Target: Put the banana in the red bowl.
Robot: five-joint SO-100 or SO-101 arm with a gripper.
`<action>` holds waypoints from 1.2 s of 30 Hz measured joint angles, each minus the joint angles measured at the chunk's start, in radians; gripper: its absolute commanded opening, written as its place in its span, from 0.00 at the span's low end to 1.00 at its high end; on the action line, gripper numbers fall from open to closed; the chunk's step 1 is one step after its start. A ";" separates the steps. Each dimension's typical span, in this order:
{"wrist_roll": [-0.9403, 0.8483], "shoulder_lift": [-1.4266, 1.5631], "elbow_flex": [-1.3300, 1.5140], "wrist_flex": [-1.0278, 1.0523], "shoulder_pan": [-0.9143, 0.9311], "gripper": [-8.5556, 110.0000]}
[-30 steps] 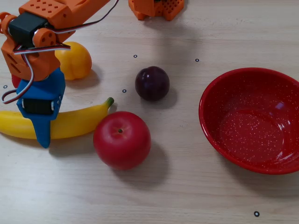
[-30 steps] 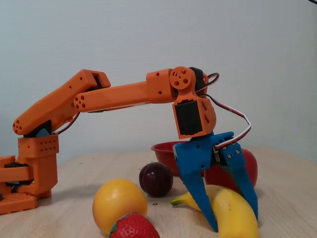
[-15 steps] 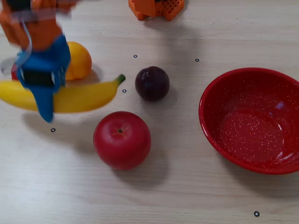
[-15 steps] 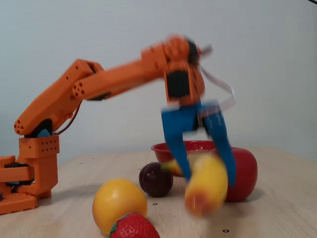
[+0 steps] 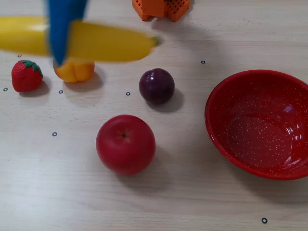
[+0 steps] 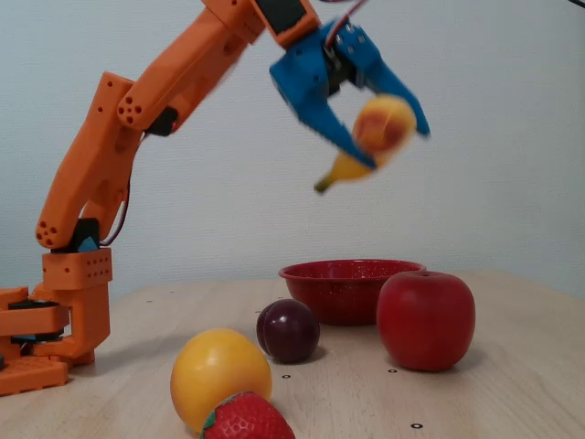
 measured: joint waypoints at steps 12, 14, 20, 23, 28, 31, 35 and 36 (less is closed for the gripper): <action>-0.164 0.143 0.005 0.002 0.554 0.07; -0.183 0.124 0.005 0.002 0.607 0.07; -0.199 -0.091 0.006 0.002 0.667 0.07; -0.219 -0.178 0.006 0.002 0.686 0.07; -0.233 -0.333 0.005 0.002 0.726 0.07; -0.233 -0.390 0.005 0.002 0.730 0.07; -0.233 -0.434 0.003 0.002 0.726 0.08; -0.229 -0.439 0.003 0.002 0.726 0.13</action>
